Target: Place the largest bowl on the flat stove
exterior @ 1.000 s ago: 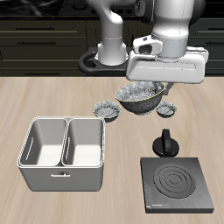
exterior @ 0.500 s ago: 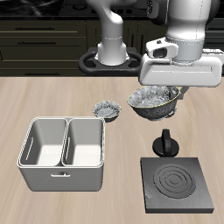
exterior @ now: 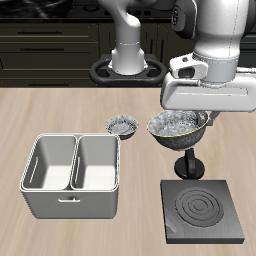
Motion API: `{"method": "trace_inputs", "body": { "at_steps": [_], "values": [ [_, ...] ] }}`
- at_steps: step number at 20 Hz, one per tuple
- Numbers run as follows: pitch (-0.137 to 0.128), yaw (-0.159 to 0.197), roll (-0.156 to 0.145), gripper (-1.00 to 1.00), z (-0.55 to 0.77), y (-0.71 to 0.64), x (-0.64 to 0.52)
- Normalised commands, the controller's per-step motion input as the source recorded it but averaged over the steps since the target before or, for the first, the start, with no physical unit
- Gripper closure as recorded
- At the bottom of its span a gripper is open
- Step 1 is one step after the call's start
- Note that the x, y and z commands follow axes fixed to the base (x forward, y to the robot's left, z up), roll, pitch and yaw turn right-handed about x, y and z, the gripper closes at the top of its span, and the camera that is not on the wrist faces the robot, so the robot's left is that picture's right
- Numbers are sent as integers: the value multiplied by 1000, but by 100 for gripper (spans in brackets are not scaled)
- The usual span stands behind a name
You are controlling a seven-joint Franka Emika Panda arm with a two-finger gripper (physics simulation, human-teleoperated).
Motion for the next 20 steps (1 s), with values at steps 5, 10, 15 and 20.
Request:
{"method": "trace_inputs", "body": {
  "at_steps": [5,10,15,20],
  "values": [
    [25,0,-31,100,-29,45,279],
    [14,-17,-13,100,-13,92,153],
    [1,31,22,100,-164,137,88],
    [46,5,13,100,-334,103,90]
  ]
}}
